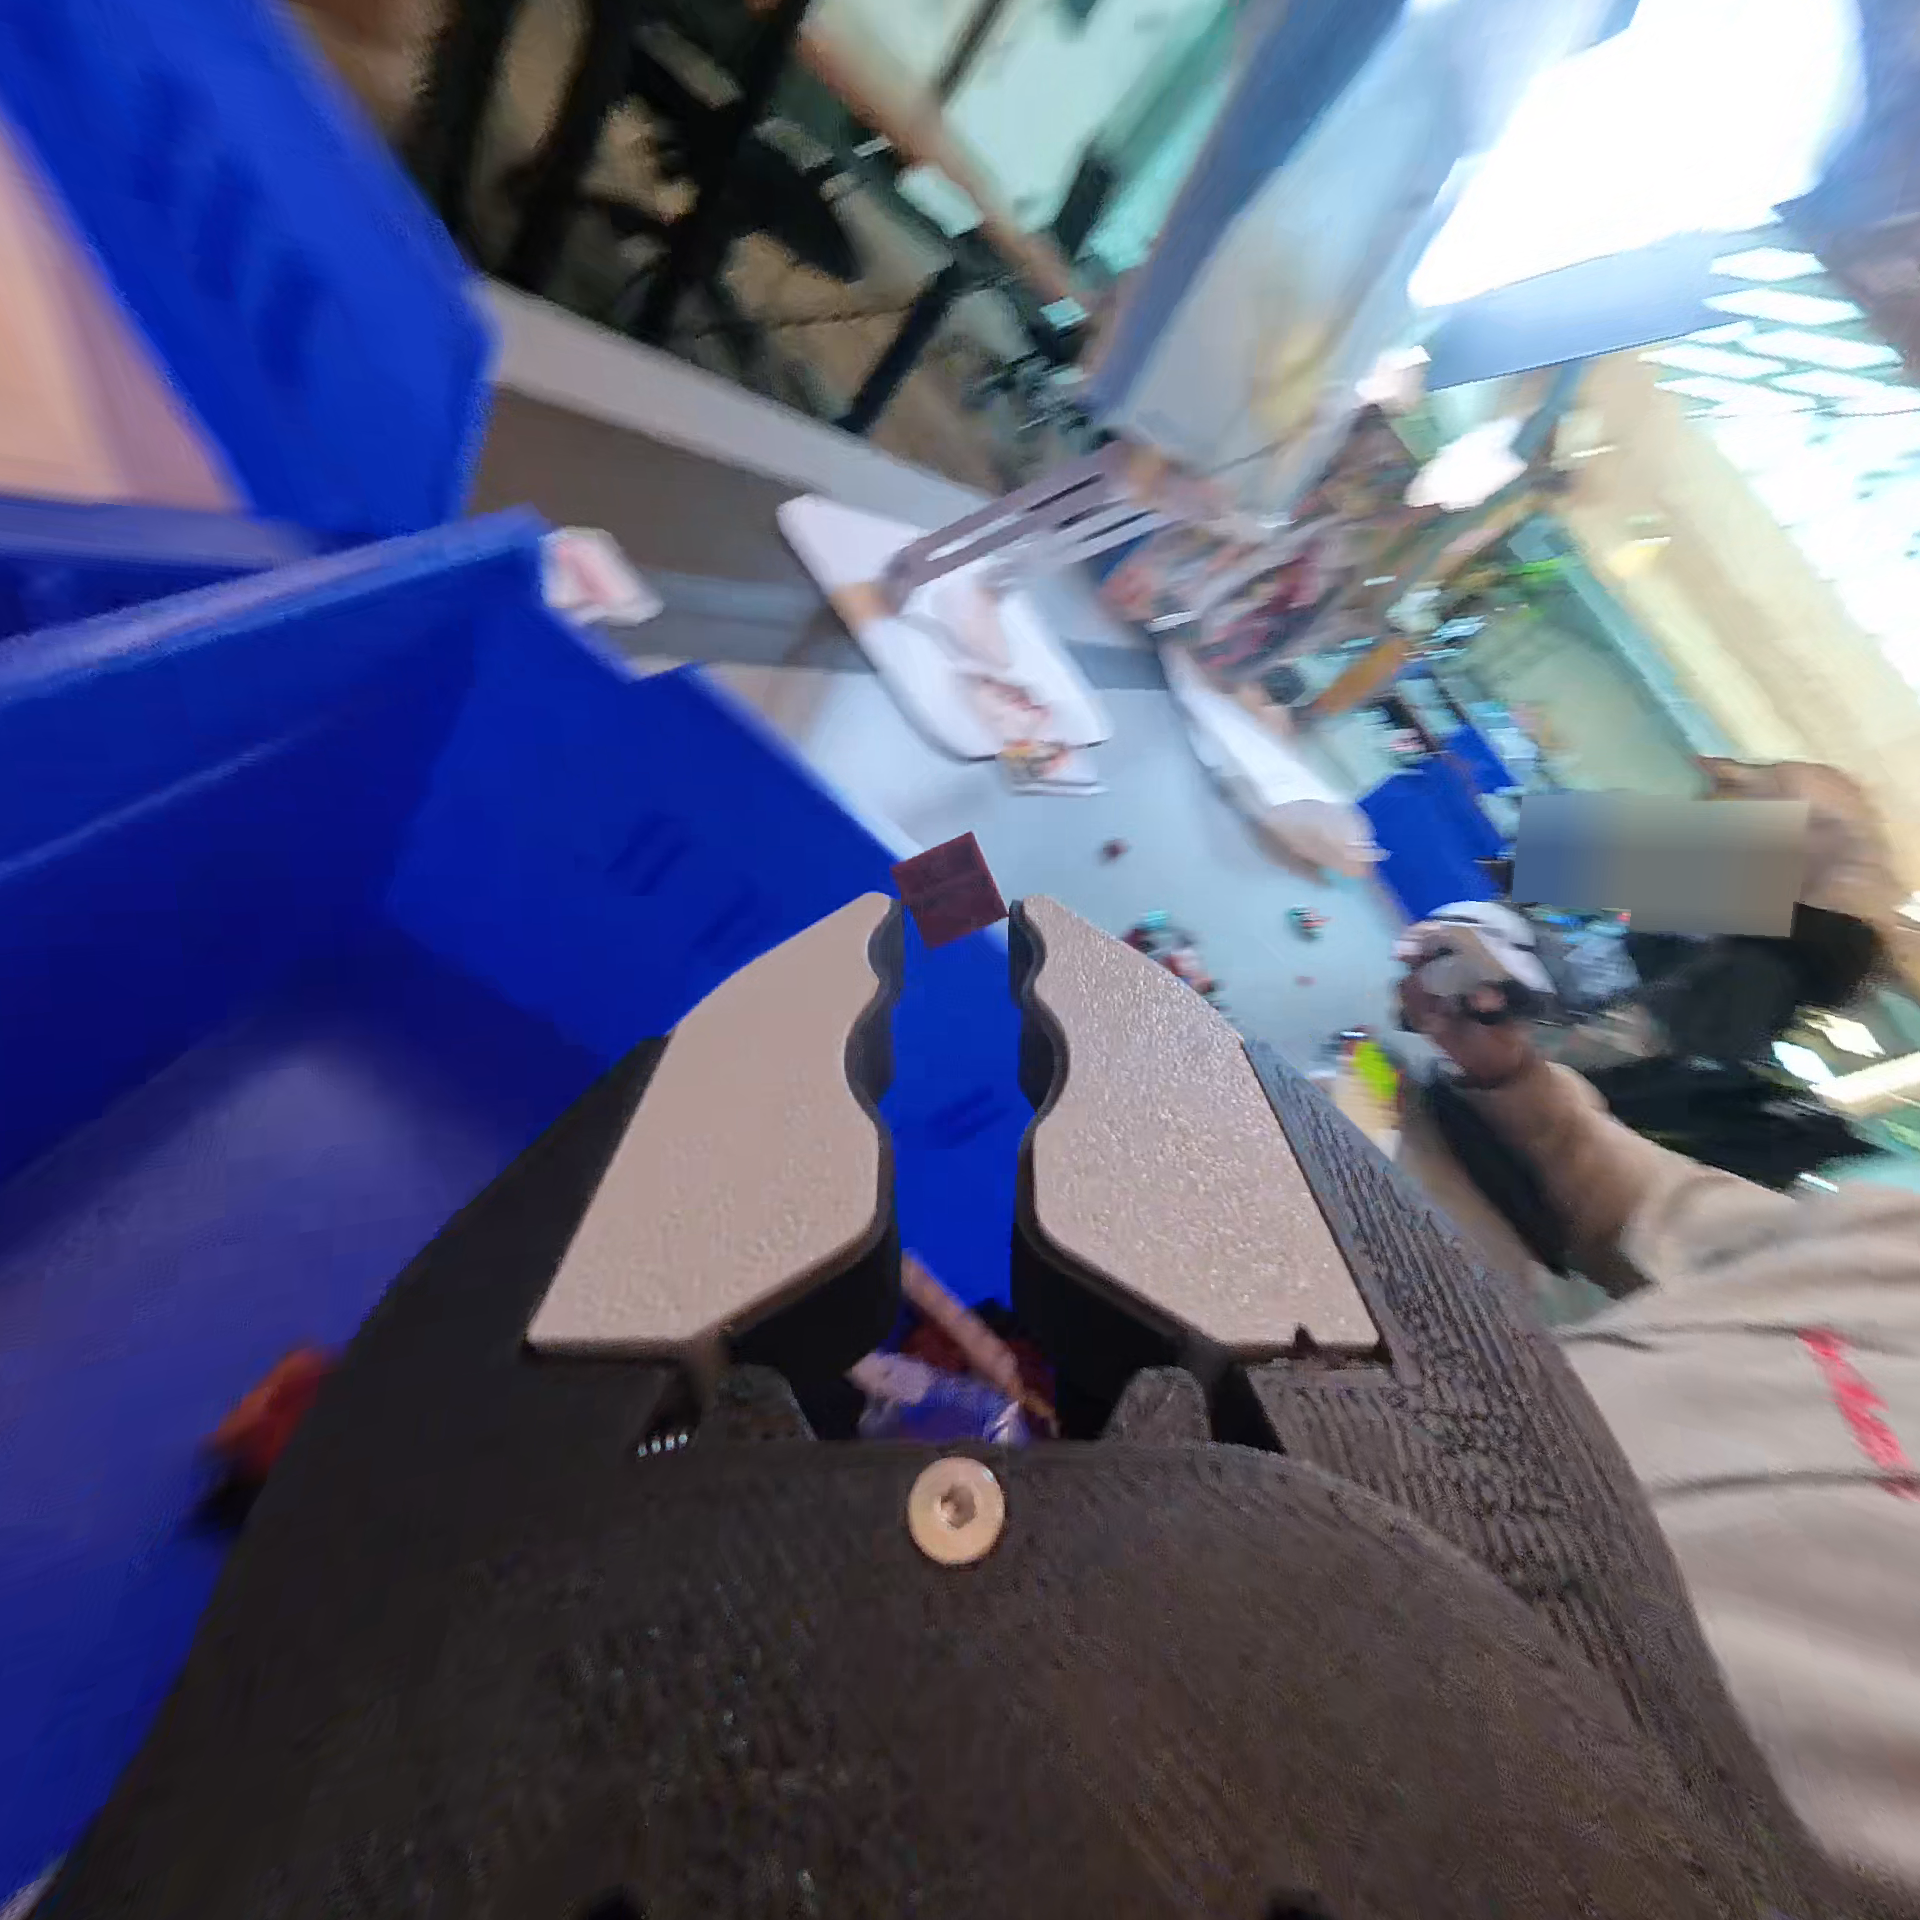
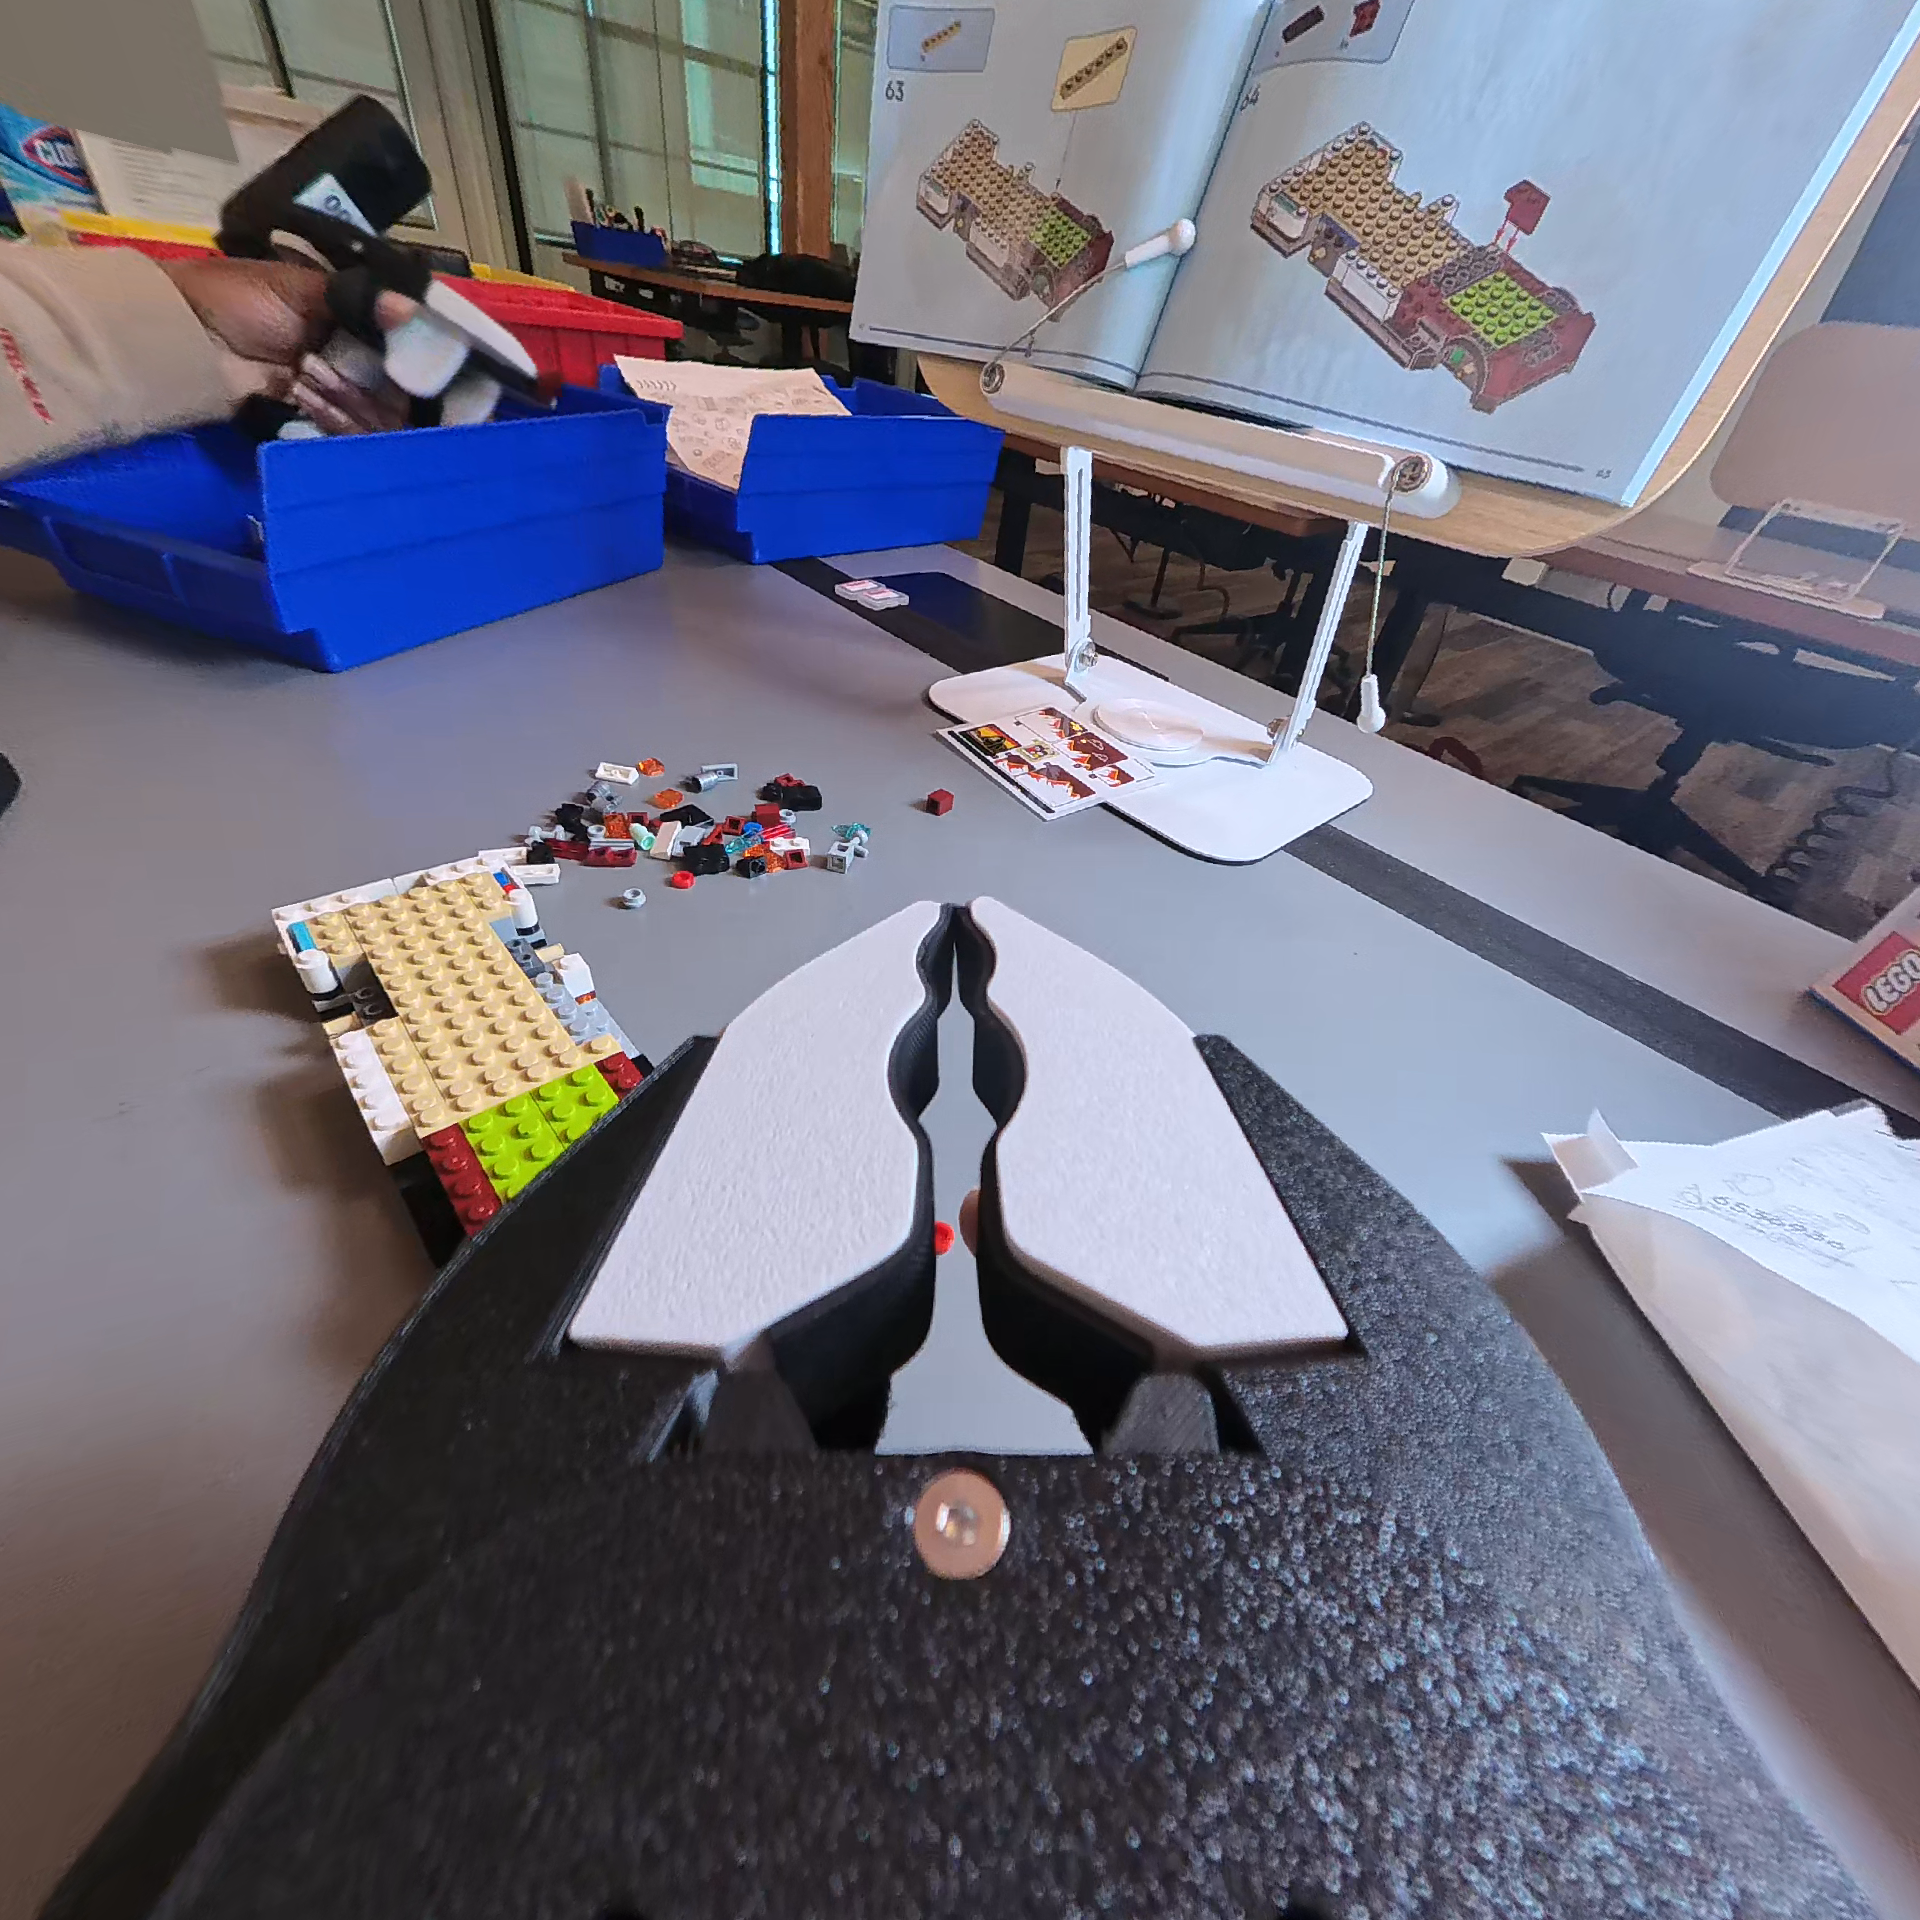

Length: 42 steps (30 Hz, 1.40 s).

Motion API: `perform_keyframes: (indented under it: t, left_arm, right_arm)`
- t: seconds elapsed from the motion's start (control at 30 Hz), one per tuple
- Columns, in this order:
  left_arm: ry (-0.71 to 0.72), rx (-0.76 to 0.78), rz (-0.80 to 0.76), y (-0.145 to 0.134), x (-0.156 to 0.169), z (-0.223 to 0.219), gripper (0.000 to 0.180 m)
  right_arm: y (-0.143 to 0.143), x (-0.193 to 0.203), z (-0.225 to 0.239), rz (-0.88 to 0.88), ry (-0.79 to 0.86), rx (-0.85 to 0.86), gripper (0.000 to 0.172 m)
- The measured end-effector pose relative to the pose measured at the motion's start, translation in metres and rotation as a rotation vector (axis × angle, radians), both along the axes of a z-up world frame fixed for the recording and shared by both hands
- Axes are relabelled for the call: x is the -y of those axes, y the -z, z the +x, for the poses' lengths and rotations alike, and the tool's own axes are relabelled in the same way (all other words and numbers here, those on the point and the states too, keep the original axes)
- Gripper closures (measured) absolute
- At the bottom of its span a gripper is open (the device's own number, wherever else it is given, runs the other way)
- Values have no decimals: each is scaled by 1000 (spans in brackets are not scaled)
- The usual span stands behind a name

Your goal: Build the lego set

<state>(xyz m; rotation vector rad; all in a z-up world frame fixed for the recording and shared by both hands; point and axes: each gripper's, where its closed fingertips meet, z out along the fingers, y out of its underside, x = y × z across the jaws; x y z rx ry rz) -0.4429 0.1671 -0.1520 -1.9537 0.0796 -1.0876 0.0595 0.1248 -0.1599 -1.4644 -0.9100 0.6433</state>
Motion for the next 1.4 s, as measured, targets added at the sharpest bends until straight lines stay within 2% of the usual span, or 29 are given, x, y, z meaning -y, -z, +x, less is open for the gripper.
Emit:
perform_keyframes:
  t: [0.1,0.2,0.53,0.63,0.67,0.7,0.73,0.77,0.83,0.9,0.97,1.03,1.13,1.23,1.4]
  left_arm:
    - [-125,-219,-168,33,-1,-22,152]
    - [-161,-340,-248,44,4,-31,144]
    - [90,-810,-395,92,36,-5,145]
    - [111,-910,-438,105,38,-12,145]
    - [123,-901,-438,106,38,-10,149]
    - [123,-909,-444,106,38,-12,163]
    - [104,-954,-442,105,37,-19,168]
    - [75,-998,-440,102,36,-27,168]
    - [39,-1058,-468,98,38,-41,155]
    - [32,-1064,-437,94,33,-40,150]
    - [52,-1002,-372,91,24,-26,151]
    - [105,-983,-334,95,20,-15,148]
    - [136,-996,-351,104,15,-12,144]
    - [139,-994,-383,111,11,-12,148]
    - [131,-995,-375,106,7,-15,159]
  right_arm:
    - [1,0,0,-4,-5,3,171]
    - [3,-2,-1,-14,-2,3,171]
    - [8,-5,-5,-2,19,47,172]
    - [10,-4,-6,10,23,66,172]
    - [10,-4,-6,14,24,70,172]
    - [10,-4,-6,18,26,73,171]
    - [10,-4,-6,20,28,75,171]
    - [10,-4,-6,19,29,75,171]
    - [11,-5,-6,15,31,74,171]
    - [12,-5,-7,11,28,75,171]
    - [13,-5,-8,9,25,79,171]
    - [14,-4,-8,10,24,83,171]
    - [14,-5,-7,7,26,84,171]
    - [15,-5,-7,6,29,84,172]
    - [15,-6,-6,5,29,85,171]
